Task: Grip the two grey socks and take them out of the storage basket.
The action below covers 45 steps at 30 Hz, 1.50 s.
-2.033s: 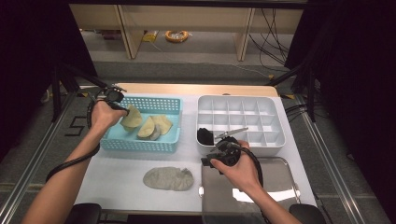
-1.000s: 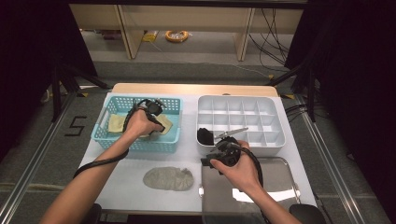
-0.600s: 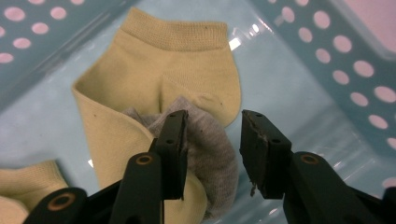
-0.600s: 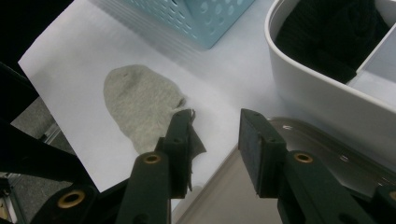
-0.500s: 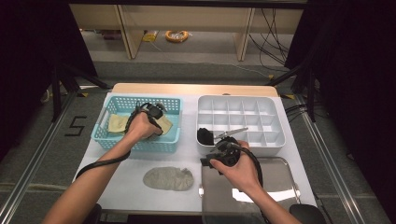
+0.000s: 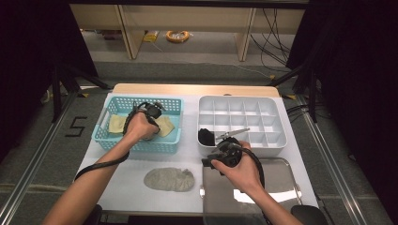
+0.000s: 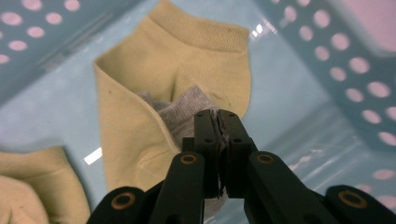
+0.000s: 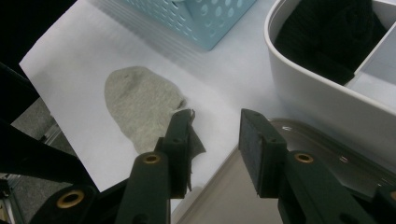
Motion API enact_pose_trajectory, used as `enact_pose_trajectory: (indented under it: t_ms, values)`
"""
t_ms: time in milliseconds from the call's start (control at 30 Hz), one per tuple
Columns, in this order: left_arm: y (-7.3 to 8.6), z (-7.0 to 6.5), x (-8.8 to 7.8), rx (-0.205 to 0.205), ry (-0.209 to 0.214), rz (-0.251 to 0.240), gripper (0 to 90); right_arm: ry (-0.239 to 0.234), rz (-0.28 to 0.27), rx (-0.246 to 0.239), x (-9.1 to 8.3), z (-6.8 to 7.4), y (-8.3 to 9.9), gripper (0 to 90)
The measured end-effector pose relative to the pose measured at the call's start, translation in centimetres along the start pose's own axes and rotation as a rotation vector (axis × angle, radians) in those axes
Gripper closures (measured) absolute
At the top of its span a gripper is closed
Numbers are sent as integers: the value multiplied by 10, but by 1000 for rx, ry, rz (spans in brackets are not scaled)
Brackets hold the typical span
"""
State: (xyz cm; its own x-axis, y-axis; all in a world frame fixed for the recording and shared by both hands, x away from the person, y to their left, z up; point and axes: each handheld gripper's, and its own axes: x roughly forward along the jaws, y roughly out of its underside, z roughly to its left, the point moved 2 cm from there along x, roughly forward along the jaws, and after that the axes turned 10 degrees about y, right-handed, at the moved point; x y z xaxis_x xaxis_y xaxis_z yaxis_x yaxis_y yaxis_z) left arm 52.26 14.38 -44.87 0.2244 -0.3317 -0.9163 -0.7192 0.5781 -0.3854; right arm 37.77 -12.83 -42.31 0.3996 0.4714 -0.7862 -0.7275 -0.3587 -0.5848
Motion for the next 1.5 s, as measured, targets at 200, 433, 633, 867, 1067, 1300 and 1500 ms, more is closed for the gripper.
enact_pose_trajectory:
  t_ms: [200,433,633,867,1067,1300,1500]
  values:
    - [7,3,-29,-30,19,-144,868,0,-6,1,-2,-1,-1,653]
    - [25,11,-55,-48,49,-309,868,5,-4,11,-1,-1,0,652]
    - [35,19,-72,-65,42,-422,868,6,2,13,-2,-1,-2,649]
    - [38,18,-90,-58,44,-465,871,3,-8,10,-1,-1,-2,648]
    - [42,14,-99,-92,74,-560,872,4,-17,12,-1,-2,-2,648]
    - [54,9,-117,-100,81,-644,875,0,-17,18,-1,-2,-3,648]
    - [65,11,-126,-107,97,-694,877,-1,-39,29,-3,-3,-4,649]
